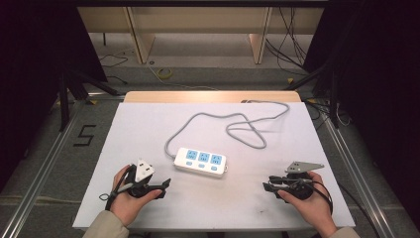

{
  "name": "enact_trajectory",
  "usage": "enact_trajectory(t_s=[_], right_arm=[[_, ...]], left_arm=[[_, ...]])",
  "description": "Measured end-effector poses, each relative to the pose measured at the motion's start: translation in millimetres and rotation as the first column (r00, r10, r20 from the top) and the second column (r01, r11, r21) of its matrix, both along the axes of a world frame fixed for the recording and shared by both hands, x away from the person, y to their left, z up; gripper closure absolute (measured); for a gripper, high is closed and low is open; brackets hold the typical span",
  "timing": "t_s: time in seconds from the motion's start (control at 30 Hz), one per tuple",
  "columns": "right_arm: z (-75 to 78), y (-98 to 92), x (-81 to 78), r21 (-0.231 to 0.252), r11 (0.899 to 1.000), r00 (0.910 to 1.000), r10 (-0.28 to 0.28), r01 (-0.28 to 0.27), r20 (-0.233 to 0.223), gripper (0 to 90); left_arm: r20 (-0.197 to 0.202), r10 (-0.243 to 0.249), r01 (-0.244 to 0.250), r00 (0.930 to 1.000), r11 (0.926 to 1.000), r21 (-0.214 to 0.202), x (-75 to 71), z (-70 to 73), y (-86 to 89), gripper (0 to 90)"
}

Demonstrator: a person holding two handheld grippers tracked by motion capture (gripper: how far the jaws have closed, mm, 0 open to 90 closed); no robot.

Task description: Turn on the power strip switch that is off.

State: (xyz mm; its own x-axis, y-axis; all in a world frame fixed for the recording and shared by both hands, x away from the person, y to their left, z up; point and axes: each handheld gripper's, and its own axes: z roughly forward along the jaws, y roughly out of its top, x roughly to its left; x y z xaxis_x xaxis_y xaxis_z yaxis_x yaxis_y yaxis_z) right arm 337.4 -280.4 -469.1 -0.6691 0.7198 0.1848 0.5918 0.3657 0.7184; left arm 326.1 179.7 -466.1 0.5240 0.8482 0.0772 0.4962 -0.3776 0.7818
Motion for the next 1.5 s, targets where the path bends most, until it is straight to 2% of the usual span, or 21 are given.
enact_trajectory(t_s=[0.17, 0.3, 0.57, 1.07, 1.5], right_arm=[[1.0, 0.2, -0.2, -0.010, 1.000, 1.0000, 0.000, 0.000, -0.004, 62.3], [2.8, 0.3, -0.2, -0.023, 1.000, 1.0000, 0.000, 0.000, -0.006, 68.4], [8.7, -0.7, -0.8, -0.065, 0.998, 0.9997, -0.002, 0.001, -0.026, 89.4], [16.4, -0.5, 1.0, -0.111, 0.994, 0.9994, -0.016, 0.012, -0.031, 90.0], [20.0, -1.2, 5.1, -0.117, 0.993, 0.9987, -0.018, 0.012, -0.047, 90.0]], left_arm=[[-0.008, -0.003, 0.003, 1.0000, 0.9999, 0.014, 0.1, -1.6, 0.4, 19.5], [-0.004, 0.009, -0.009, 0.9999, 0.9999, 0.012, 0.6, -1.2, 0.7, 19.3], [0.004, 0.025, -0.025, 0.9997, 0.9996, 0.015, 1.2, -0.1, 2.7, 19.6], [0.011, 0.026, -0.026, 0.9996, 0.9994, 0.025, 1.8, -0.6, 1.7, 20.1], [0.011, 0.031, -0.031, 0.9995, 0.9991, 0.027, 2.9, -1.6, 1.9, 19.7]])
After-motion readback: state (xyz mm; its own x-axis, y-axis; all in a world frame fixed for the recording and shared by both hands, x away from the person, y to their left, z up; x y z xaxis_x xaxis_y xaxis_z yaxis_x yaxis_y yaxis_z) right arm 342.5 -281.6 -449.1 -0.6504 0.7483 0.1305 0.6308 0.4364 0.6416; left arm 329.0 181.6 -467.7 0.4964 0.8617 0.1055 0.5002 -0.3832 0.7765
